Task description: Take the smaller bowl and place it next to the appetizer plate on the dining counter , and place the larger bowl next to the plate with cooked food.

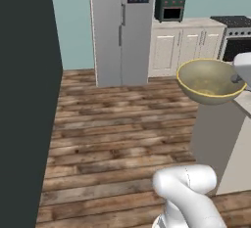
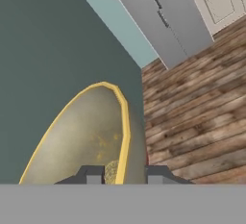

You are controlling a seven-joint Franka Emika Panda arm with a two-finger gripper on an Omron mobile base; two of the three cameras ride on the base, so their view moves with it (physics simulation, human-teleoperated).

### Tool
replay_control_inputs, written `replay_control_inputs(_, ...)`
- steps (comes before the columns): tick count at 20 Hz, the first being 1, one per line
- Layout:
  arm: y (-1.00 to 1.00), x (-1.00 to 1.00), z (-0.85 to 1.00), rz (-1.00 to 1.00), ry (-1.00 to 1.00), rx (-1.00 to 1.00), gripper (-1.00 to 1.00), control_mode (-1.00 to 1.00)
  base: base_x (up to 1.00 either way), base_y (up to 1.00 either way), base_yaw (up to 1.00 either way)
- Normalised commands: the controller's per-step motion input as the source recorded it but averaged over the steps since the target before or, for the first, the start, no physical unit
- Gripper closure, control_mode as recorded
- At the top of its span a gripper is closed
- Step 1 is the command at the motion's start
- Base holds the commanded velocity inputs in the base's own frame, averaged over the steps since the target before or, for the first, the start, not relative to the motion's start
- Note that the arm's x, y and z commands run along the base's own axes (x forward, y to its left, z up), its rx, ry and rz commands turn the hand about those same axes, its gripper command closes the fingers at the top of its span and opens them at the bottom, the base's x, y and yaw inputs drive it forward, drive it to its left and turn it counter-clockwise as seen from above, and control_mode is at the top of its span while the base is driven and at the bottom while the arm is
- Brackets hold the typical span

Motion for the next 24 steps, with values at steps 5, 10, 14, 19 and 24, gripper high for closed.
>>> replay_control_inputs(5,0.0,0.0,0.0,0.0,0.0,0.0,1.0,1.0,-1.0,-0.11,0.0)
replay_control_inputs(10,0.0,0.0,0.0,0.0,0.0,0.0,1.0,1.0,-1.0,-0.13,0.0)
replay_control_inputs(14,0.0,0.0,0.0,0.0,0.0,0.0,1.0,1.0,-0.6,-0.85,0.0)
replay_control_inputs(19,0.0,0.0,0.0,0.0,0.0,0.0,1.0,1.0,-0.1,-1.0,0.0)
replay_control_inputs(24,0.0,0.0,0.0,0.0,0.0,0.0,1.0,1.0,0.01,-1.0,0.0)
